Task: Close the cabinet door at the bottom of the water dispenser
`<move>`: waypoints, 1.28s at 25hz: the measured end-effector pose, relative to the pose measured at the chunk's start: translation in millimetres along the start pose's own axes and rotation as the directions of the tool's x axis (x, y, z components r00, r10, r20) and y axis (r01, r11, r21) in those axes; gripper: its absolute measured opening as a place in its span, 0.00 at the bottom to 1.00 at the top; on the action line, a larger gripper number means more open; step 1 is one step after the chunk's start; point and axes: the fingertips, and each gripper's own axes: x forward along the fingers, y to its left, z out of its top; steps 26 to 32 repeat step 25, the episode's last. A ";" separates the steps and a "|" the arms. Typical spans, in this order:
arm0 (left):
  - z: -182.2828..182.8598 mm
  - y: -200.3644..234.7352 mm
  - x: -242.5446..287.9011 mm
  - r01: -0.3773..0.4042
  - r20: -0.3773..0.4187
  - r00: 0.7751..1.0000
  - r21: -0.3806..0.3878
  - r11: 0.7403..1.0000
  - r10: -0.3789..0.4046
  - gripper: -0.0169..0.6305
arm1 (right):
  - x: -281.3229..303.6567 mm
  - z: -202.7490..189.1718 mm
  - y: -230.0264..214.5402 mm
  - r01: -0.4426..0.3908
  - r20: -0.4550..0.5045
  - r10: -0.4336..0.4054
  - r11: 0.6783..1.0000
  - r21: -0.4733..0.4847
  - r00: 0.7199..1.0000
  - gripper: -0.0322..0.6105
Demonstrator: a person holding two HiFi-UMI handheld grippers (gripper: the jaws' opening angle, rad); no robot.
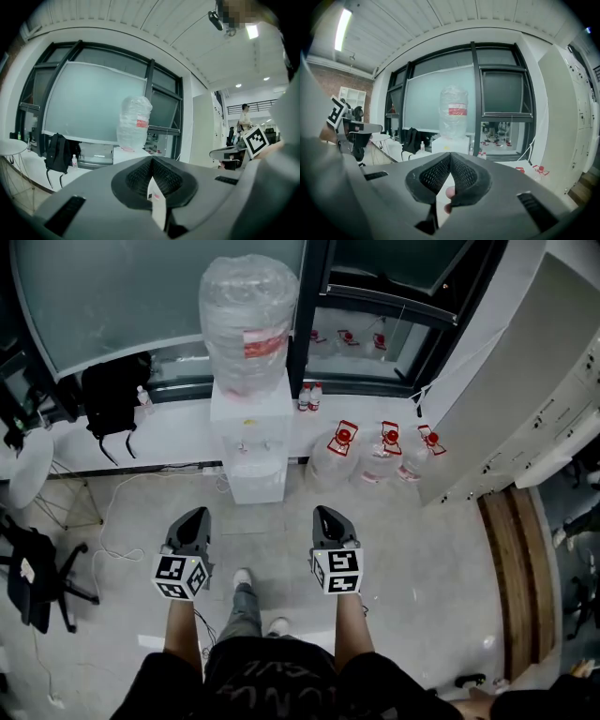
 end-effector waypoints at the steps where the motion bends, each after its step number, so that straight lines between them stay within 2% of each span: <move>1: 4.7 0.1 -2.0 0.000 0.006 1.000 0.010 1.000 0.000 0.05 | -2.5 1.0 0.0 0.001 0.003 -0.001 1.000 -0.001 1.000 0.07; 14: 20.6 -20.7 -26.5 0.014 0.032 0.999 0.047 0.999 -0.016 0.05 | -30.3 12.0 4.9 0.004 0.018 -0.004 0.999 -0.052 1.000 0.07; 32: 26.7 -24.4 -27.1 0.012 0.040 0.999 0.063 0.998 -0.015 0.05 | -33.1 16.4 1.1 0.009 0.042 -0.007 0.999 -0.048 0.999 0.07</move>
